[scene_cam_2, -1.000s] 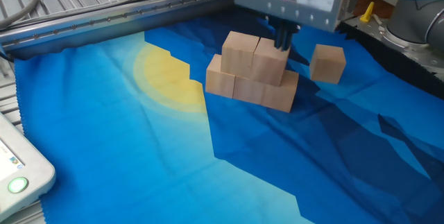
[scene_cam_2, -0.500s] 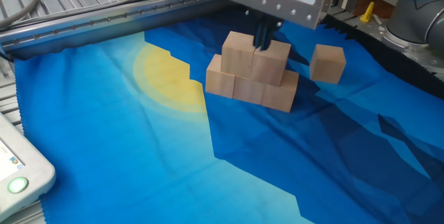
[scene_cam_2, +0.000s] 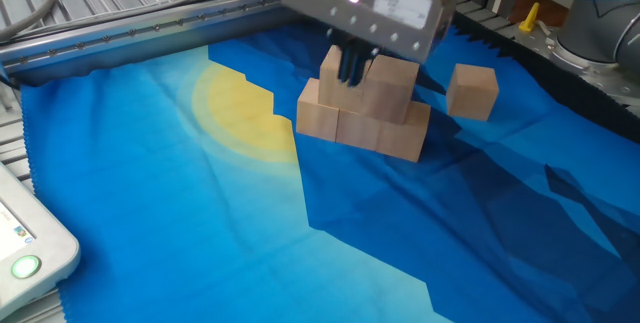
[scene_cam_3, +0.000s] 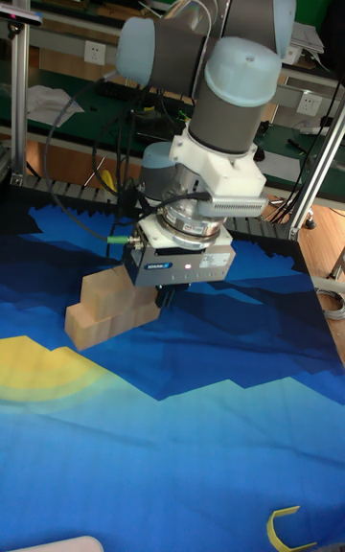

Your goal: Stack the blocks into a pyramid shape

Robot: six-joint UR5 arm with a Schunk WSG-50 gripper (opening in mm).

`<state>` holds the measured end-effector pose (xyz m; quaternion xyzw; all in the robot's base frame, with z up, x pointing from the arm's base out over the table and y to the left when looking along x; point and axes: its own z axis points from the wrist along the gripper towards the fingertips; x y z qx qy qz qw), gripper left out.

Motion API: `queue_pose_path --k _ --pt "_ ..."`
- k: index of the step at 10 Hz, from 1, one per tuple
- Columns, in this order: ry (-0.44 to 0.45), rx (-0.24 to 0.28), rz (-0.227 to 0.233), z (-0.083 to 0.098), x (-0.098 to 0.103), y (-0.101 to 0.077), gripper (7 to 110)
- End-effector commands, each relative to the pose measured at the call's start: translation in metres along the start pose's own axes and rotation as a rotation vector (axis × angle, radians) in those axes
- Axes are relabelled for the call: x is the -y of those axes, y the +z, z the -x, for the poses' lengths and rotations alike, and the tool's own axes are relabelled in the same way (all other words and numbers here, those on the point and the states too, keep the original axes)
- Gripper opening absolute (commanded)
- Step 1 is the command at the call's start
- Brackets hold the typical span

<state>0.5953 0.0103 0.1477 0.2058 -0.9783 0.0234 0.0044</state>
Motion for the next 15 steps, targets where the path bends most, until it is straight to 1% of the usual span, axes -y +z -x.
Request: queue_pose_path --k 1,2,3,4,5,6,8,9,10,11,12,13,14,15 --pt "-0.041 0.093 0.049 0.038 -0.009 0.007 7" --pt "-0.009 0.132 0.126 0.048 -0.028 0.004 7" --pt "0.054 0.156 0.19 0.055 -0.042 0.001 7" --pt "0.082 0.166 0.215 0.059 -0.048 -0.001 7" --pt "0.055 0.156 0.168 0.055 -0.037 0.002 7" --pt "0.06 0.161 0.138 0.056 -0.03 0.003 7" --pt "0.091 0.172 0.177 0.06 -0.038 0.001 7" --pt "0.091 0.17 0.169 0.059 -0.036 0.001 7" --pt "0.087 0.15 0.142 0.049 -0.031 0.003 7" --pt "0.09 0.132 0.163 0.028 -0.04 0.001 7" --pt "0.117 0.088 0.195 -0.01 -0.062 -0.002 7" --pt "0.157 0.042 0.192 -0.043 -0.077 -0.008 7" --pt "0.183 0.018 0.207 -0.063 -0.093 -0.015 7" --pt "0.164 -0.002 0.151 -0.075 -0.082 -0.016 7"
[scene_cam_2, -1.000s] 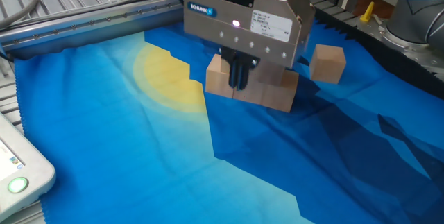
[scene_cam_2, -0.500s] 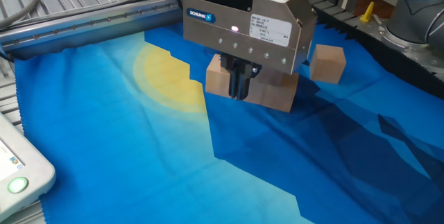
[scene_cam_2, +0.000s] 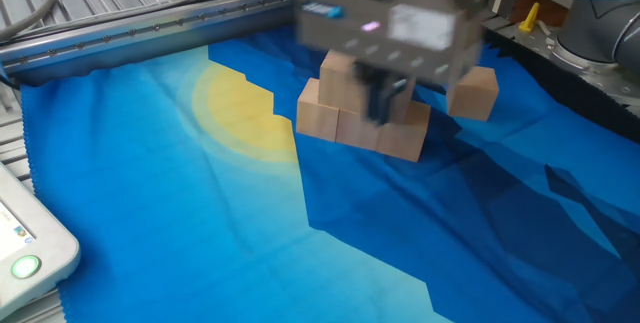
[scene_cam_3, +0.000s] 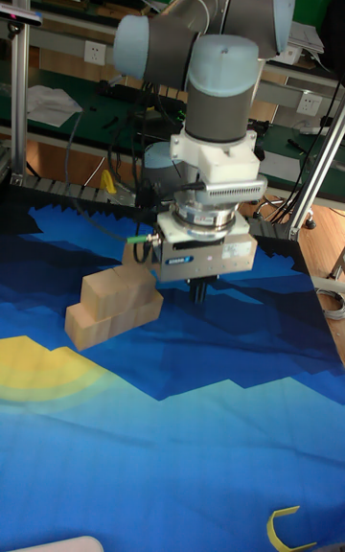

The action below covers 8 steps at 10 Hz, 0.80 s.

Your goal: Stack the blocks into a pyramid shape

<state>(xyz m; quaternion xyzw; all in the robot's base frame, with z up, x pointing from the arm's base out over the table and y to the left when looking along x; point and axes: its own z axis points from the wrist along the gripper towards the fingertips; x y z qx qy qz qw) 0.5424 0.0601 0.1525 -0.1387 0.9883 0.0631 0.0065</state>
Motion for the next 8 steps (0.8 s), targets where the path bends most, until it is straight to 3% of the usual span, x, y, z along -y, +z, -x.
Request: queue_pose_path --k 1,2,4,5,6,7,8 --pt "0.016 -0.067 -0.041 -0.052 -0.006 -0.011 7" --pt "-0.008 -0.064 -0.055 -0.05 0.001 -0.01 7" --pt "-0.082 0.01 -0.056 -0.021 0.003 -0.003 7" --pt "-0.122 0.02 -0.102 -0.017 0.015 -0.004 7" --pt "-0.13 0.033 -0.094 -0.014 0.012 -0.004 7" --pt "-0.143 0.08 0.03 -0.004 -0.019 -0.004 7" --pt "-0.141 0.053 -0.022 -0.01 -0.006 -0.003 7"
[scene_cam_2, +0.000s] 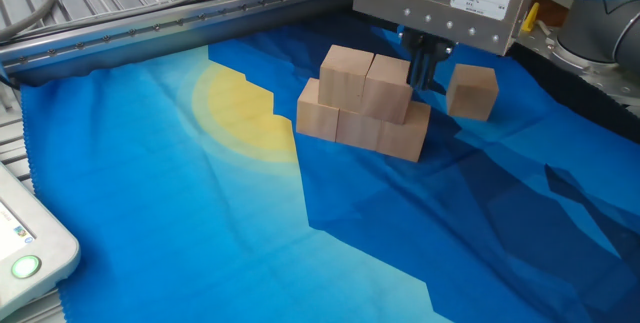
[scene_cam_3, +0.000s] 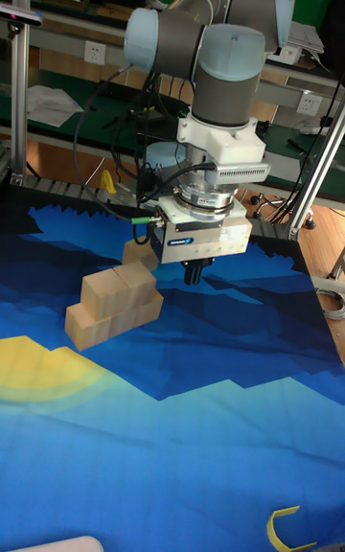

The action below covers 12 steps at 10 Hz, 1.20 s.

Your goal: Stack the blocks into a pyramid shape

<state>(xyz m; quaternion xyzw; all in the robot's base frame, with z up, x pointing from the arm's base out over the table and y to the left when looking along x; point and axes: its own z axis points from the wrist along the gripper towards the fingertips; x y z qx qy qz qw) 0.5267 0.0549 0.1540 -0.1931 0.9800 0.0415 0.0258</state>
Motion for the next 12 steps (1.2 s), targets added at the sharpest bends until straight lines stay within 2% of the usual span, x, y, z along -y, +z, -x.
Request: queue_pose_path --k 1,3,4,5,6,7,8,9,10,11,12 --pt "0.006 -0.011 -0.016 -0.003 0.004 -0.001 7" --pt "0.064 -0.035 -0.002 -0.009 0.001 -0.001 7" --pt "0.023 -0.073 -0.046 -0.025 0.01 -0.001 7" --pt "-0.015 -0.088 -0.047 -0.052 0.01 0.003 7" --pt "-0.024 -0.096 -0.052 -0.069 0.017 0.007 7" --pt "-0.035 -0.083 -0.042 -0.075 0.022 0.012 7" --pt "-0.056 -0.11 -0.058 -0.084 0.032 0.008 7" --pt "-0.045 -0.137 -0.045 -0.091 0.03 0.004 7" --pt "-0.036 -0.126 -0.023 -0.088 0.024 0.006 7" --pt "-0.041 -0.116 -0.021 -0.078 0.022 0.004 7" --pt "-0.064 -0.097 -0.06 -0.067 0.032 0.002 7"
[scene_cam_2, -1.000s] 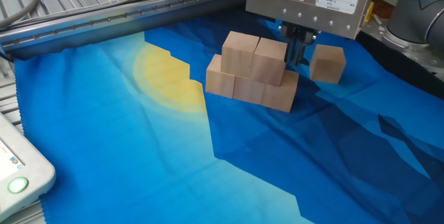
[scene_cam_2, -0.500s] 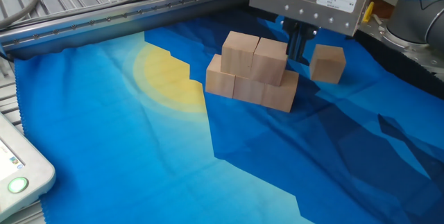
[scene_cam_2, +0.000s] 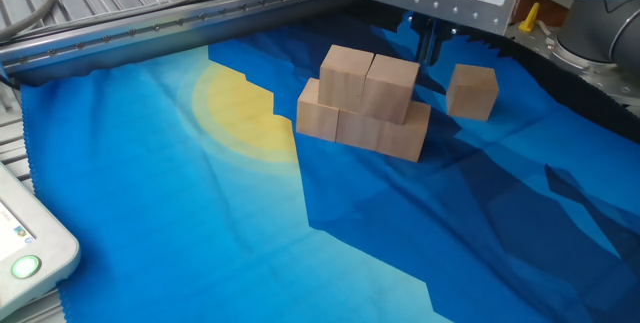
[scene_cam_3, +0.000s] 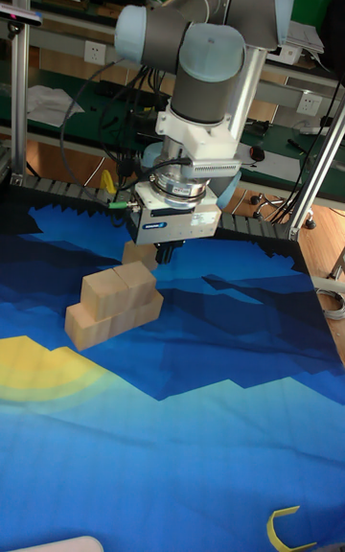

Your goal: Stack the blocks into a pyramid shape

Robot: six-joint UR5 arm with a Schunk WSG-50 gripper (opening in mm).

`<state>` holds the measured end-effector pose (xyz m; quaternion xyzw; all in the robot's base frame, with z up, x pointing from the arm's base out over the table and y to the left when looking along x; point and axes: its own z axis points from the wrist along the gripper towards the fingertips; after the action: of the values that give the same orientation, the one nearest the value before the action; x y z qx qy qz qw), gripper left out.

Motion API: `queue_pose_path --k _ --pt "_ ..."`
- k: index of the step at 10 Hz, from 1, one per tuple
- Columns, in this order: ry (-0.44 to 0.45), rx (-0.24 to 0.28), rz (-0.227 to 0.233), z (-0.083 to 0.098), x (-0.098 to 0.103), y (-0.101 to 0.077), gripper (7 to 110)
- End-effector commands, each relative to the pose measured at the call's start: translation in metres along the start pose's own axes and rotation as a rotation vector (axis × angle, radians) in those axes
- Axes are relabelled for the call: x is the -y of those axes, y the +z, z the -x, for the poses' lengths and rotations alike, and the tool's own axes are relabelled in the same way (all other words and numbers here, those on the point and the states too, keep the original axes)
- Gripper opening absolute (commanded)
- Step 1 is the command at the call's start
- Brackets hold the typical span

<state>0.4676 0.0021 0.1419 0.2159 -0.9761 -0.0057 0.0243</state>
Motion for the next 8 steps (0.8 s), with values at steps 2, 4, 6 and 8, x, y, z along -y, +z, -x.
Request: queue_pose_path --k 2,4,6,8 --pt "-0.025 0.081 0.025 0.023 -0.004 -0.005 7" --pt "-0.053 0.18 0.045 0.047 -0.01 -0.008 7" --pt "0.139 0.051 0.062 0.017 -0.012 -0.005 7" --pt "0.106 -0.022 0.108 -0.031 -0.028 0.003 7"
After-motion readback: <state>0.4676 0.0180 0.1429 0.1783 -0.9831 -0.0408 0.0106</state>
